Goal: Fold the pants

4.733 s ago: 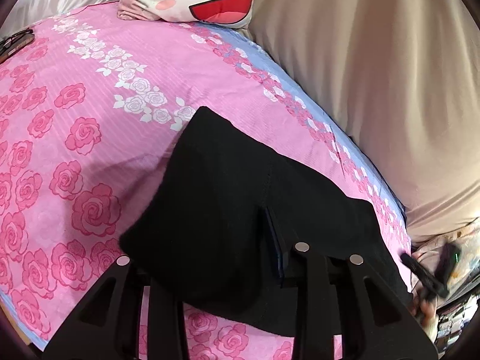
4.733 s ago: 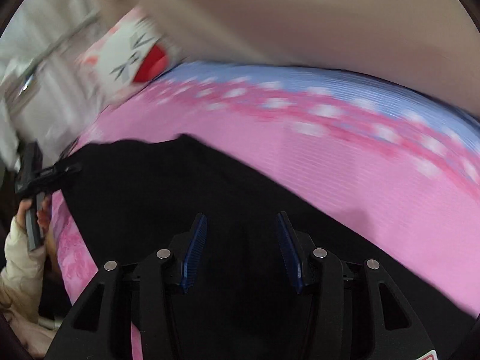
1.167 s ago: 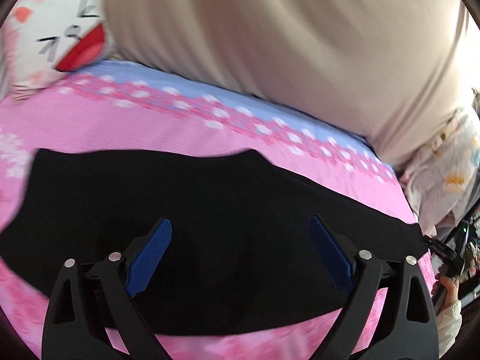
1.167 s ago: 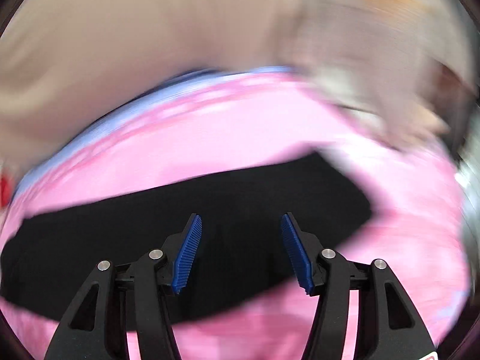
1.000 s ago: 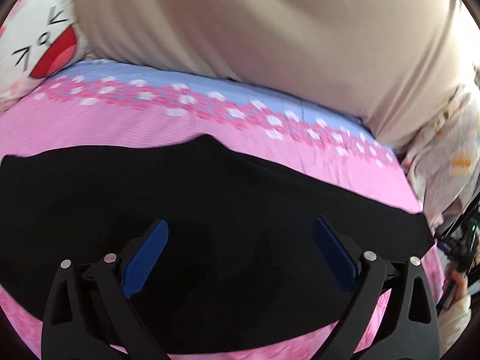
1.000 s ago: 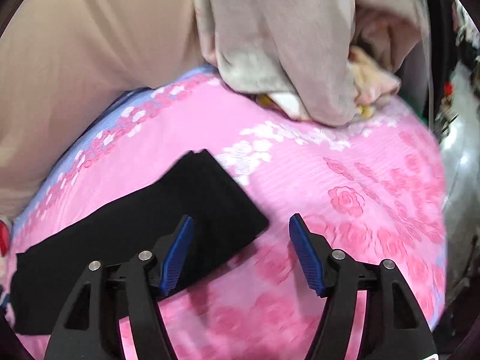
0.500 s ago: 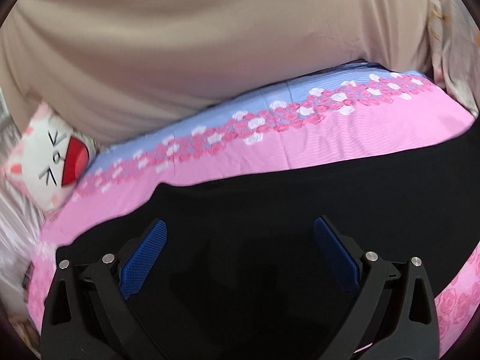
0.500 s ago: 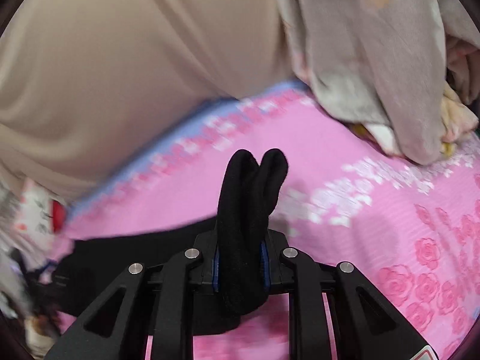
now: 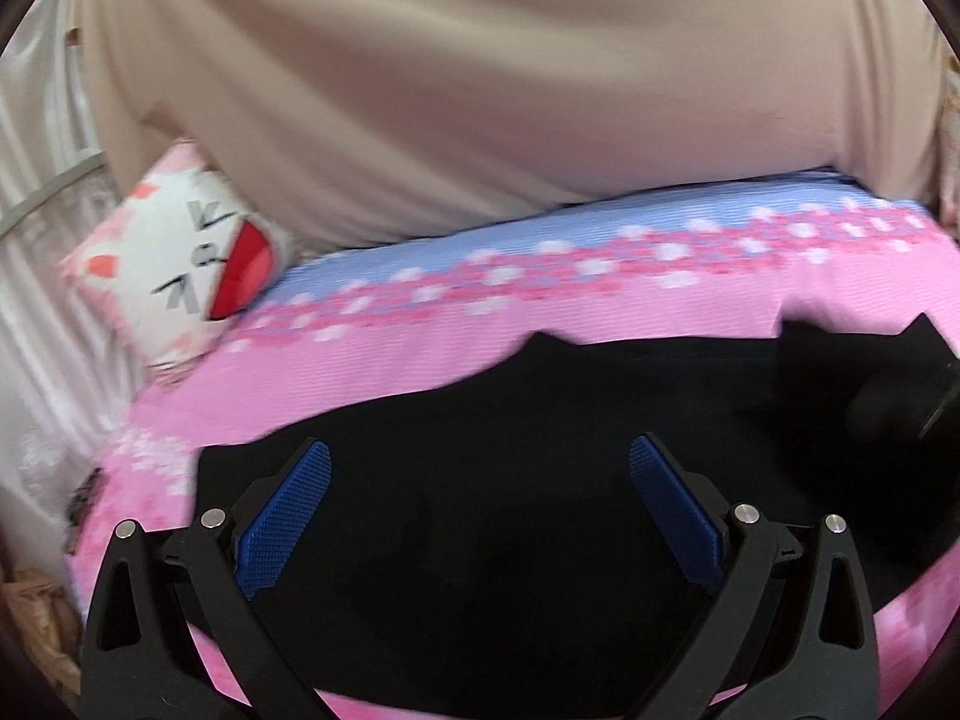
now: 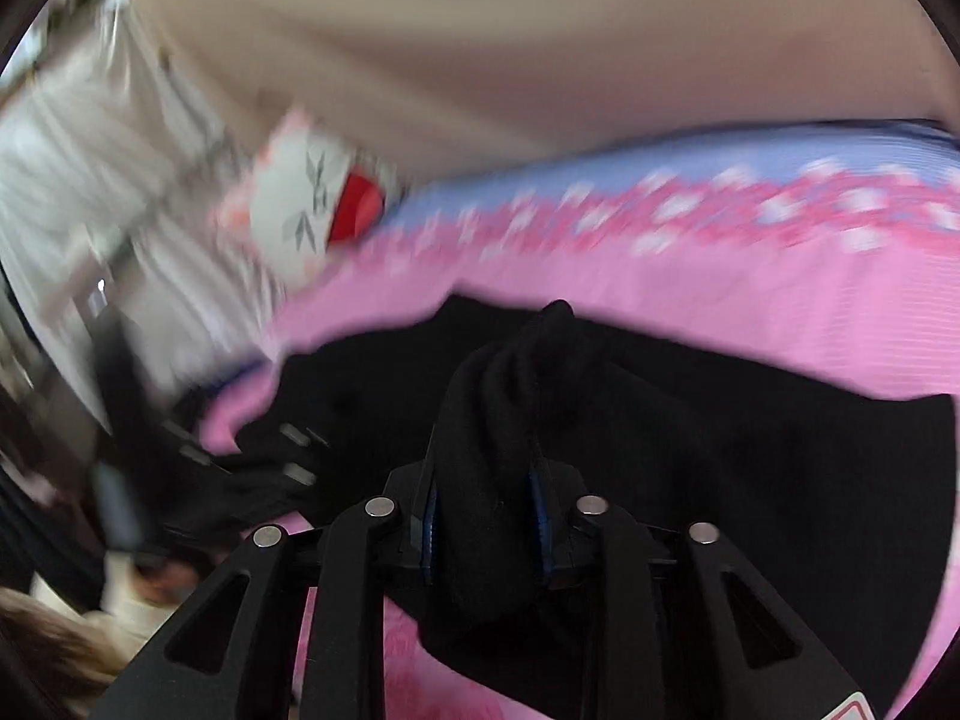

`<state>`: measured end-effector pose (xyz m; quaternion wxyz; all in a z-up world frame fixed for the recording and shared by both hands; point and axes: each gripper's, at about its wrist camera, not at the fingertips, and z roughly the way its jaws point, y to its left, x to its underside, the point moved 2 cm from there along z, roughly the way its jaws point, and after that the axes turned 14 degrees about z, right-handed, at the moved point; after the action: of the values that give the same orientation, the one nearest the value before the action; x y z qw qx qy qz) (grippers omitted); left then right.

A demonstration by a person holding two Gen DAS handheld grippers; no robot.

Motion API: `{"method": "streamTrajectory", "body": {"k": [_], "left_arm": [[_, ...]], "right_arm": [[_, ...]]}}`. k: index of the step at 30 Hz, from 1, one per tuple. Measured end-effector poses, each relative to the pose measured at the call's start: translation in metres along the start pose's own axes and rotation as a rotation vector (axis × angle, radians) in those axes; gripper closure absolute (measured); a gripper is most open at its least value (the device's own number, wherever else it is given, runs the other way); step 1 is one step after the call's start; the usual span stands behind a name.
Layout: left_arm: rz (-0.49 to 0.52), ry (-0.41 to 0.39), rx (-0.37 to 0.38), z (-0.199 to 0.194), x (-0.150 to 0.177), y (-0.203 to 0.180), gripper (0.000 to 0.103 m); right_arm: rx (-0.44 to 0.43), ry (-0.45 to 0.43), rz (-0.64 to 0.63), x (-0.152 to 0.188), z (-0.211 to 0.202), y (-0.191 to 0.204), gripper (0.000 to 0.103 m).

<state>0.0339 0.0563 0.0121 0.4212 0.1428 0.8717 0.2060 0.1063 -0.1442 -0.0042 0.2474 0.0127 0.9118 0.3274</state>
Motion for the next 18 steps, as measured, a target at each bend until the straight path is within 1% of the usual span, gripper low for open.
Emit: {"method": "streamTrajectory", "body": {"k": [2,3,4,5,6,7,8,9,10,11,12,13,14,15,16,17,18], "left_arm": [[-0.006,0.018,-0.039,0.002,0.014,0.020,0.005],[-0.018,0.035,-0.045,0.005,0.022,0.031,0.005],[-0.031,0.049,-0.044,0.007,0.029,0.040,0.005],[-0.048,0.059,-0.044,0.010,0.035,0.049,0.005],[-0.069,0.068,-0.041,0.012,0.043,0.059,0.005],[-0.084,0.074,-0.035,0.014,0.050,0.067,0.005],[-0.097,0.079,-0.031,0.015,0.055,0.072,0.005],[-0.114,0.082,-0.022,0.017,0.062,0.079,0.005],[-0.126,0.084,-0.013,0.018,0.066,0.082,0.005],[-0.138,0.087,0.000,0.019,0.069,0.084,0.005],[-0.154,0.088,0.020,0.021,0.072,0.084,0.005],[-0.168,0.086,0.044,0.022,0.073,0.083,0.005],[-0.186,0.079,0.079,0.023,0.072,0.080,0.005],[-0.198,0.071,0.110,0.025,0.070,0.076,0.005],[-0.206,0.067,0.134,0.026,0.068,0.072,0.005],[-0.209,0.066,0.163,0.028,0.065,0.065,0.005],[-0.209,0.066,0.195,0.028,0.061,0.055,0.005]], "right_arm": [[0.039,0.076,-0.041,0.014,0.041,0.009,0.055],[0.062,0.096,-0.063,0.023,0.053,0.015,0.054],[0.079,0.090,-0.080,0.029,0.055,0.020,0.053],[0.081,0.075,-0.087,0.032,0.047,0.025,0.053],[0.054,0.042,-0.070,0.032,0.030,0.025,0.053],[0.048,-0.011,-0.045,0.031,0.010,0.023,0.046],[0.091,-0.093,-0.017,0.028,-0.020,0.012,0.033],[0.151,-0.156,0.000,0.027,-0.040,-0.004,0.026],[0.232,-0.219,0.019,0.025,-0.060,-0.019,0.019],[0.329,-0.275,0.041,0.025,-0.081,-0.037,0.019],[0.439,-0.310,0.083,0.027,-0.102,-0.063,0.019],[0.521,-0.311,0.143,0.029,-0.118,-0.092,0.018],[0.550,-0.303,0.187,0.033,-0.127,-0.112,0.018],[0.554,-0.282,0.252,0.037,-0.135,-0.136,0.018],[0.525,-0.250,0.303,0.041,-0.135,-0.153,0.018],[0.458,-0.213,0.358,0.047,-0.132,-0.168,0.018],[0.398,-0.191,0.385,0.051,-0.126,-0.171,0.019]]}}
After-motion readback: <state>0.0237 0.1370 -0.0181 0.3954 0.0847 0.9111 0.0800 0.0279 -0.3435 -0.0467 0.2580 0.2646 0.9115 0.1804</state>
